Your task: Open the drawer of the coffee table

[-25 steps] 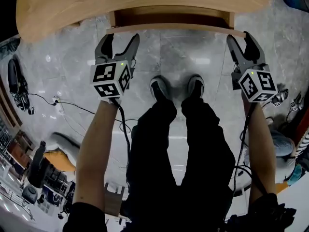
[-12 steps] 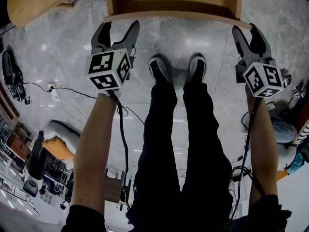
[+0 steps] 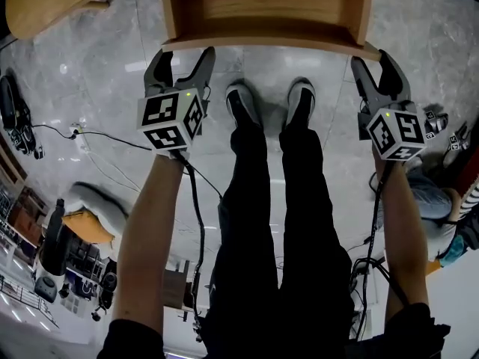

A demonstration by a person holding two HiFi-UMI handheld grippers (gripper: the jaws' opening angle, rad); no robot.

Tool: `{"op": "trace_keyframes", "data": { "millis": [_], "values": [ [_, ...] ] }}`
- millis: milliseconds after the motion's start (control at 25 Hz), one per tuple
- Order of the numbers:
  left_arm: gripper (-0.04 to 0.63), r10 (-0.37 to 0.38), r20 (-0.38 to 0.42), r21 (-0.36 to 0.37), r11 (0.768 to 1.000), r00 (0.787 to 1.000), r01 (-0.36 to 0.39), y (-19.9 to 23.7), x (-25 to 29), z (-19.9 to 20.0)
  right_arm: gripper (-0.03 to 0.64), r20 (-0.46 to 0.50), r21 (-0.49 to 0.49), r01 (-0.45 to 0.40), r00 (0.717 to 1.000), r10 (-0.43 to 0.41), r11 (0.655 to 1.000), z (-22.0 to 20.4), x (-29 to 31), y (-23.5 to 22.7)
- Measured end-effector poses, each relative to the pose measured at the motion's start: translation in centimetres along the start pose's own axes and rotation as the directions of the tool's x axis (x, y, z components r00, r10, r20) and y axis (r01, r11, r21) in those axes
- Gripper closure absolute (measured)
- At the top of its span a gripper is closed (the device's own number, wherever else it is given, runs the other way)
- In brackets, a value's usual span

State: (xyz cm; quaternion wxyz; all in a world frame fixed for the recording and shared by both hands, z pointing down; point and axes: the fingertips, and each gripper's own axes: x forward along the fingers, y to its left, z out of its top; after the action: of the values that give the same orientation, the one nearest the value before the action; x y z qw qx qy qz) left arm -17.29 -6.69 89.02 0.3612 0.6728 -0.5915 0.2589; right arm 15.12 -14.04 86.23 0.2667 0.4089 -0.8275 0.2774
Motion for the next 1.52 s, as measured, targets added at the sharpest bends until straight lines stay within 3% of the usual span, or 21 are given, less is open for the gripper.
{"op": "trace_keyframes", "data": {
  "millis": [360,760,960,1160,1360,1520],
  "values": [
    [0.252,0.018,-0.055,-0.005,1.000,0.998,-0.019,-0.1,0.7,-1.1,0.367,-0.034,-0.021,-0.015,0.999,0.014,1.000,-1.1,0.3,-0.3],
    [0.253,0.029,-0.074,0.047,0.999,0.997,-0.026,0.2,0.9,-1.1,0.366,-0.050,-0.021,-0.017,0.999,0.016,1.000,-0.8,0.6,-0.2],
    [0.253,0.032,-0.116,0.076,0.997,0.993,-0.024,0.3,1.0,-1.5,0.344,-0.092,-0.119,0.024,0.995,-0.035,0.993,-0.8,0.2,-0.4],
    [0.253,0.033,-0.180,0.031,0.999,0.983,-0.028,0.7,-0.7,-2.0,0.352,-0.123,-0.064,0.041,0.991,-0.049,0.997,-0.6,-2.4,0.6],
    [0.255,0.052,-0.164,0.006,0.999,0.985,-0.052,-0.2,-5.2,-0.8,0.370,-0.104,-0.008,0.028,0.994,-0.029,1.000,2.3,-5.6,2.9],
    [0.255,0.035,-0.080,-0.063,0.997,0.996,-0.040,-3.1,-10.3,2.9,0.418,-0.054,0.030,-0.039,0.998,0.041,0.999,6.9,-8.4,6.0]
  ]
}}
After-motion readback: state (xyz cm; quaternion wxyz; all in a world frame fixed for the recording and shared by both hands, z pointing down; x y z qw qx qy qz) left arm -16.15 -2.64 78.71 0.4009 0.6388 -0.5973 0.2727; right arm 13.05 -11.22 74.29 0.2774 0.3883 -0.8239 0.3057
